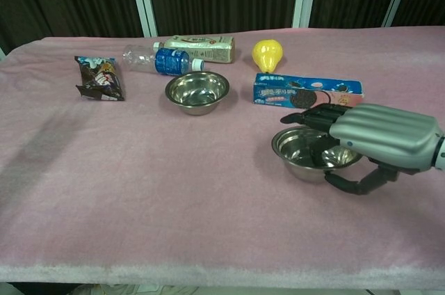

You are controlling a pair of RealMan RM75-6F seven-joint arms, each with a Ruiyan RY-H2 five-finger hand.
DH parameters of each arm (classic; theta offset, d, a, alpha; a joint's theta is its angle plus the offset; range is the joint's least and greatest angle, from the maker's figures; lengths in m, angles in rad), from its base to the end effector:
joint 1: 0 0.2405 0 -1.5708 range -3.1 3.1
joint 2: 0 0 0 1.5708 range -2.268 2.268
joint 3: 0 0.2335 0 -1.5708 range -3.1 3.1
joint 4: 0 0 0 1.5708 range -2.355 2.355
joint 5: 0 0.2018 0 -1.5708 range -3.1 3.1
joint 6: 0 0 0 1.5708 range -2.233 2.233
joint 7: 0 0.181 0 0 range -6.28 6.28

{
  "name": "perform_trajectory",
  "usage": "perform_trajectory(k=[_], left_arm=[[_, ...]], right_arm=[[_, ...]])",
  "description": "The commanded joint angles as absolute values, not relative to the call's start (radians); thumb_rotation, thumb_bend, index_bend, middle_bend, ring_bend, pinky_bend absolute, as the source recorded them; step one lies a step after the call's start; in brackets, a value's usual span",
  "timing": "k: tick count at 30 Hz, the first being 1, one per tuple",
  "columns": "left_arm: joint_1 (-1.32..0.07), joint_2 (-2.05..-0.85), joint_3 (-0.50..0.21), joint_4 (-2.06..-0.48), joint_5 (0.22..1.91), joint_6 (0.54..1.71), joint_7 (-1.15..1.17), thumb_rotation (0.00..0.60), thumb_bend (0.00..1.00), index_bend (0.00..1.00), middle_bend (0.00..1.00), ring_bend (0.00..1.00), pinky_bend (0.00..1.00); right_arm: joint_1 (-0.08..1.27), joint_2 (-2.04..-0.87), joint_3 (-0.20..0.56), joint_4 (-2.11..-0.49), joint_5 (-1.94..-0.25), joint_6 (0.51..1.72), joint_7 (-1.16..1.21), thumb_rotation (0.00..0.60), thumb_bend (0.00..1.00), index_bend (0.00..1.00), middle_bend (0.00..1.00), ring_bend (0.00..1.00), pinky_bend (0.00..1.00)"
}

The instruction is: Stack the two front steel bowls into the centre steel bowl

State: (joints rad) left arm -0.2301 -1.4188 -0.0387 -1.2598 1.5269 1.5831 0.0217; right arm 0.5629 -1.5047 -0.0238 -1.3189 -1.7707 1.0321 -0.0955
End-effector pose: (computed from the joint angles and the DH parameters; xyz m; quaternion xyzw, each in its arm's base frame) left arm -0.2745 0.2573 0.1079 -0.6166 -0.2923 -0.4394 0.5842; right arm -0.1729 -0.2808 -0.0371 0.8514 -0.2353 0.3468 0.3154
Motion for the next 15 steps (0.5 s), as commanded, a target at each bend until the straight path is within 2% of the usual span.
perform_trajectory(k=[1,4,9,15], left_arm=[[-0.224,-1.421,-0.043,-1.254,1.53,1.589,0.008,0.6,0.41,0.0,0.0,0.0,0.09],[-0.218,-1.426,-0.05,-1.242,1.533,1.601,-0.029,0.6,0.41,0.0,0.0,0.0,0.09],[-0.209,-1.432,-0.057,-1.21,1.531,1.603,-0.081,0.6,0.41,0.0,0.0,0.0,0.09],[-0.196,-1.43,-0.069,-1.186,1.521,1.609,-0.129,0.6,0.41,0.0,0.0,0.0,0.09]], right_arm=[[0.582,-1.504,0.01,-1.322,-1.748,1.037,-0.115,0.6,0.64,0.71,0.03,0.0,0.0],[0.618,-1.504,0.073,-1.33,-1.704,1.022,-0.149,0.6,0.64,0.71,0.03,0.0,0.0],[0.721,-1.526,0.219,-1.327,-1.594,0.953,-0.281,0.6,0.64,0.71,0.03,0.0,0.0],[0.881,-1.631,0.367,-1.228,-1.422,0.841,-0.487,0.6,0.64,0.71,0.03,0.0,0.0]])
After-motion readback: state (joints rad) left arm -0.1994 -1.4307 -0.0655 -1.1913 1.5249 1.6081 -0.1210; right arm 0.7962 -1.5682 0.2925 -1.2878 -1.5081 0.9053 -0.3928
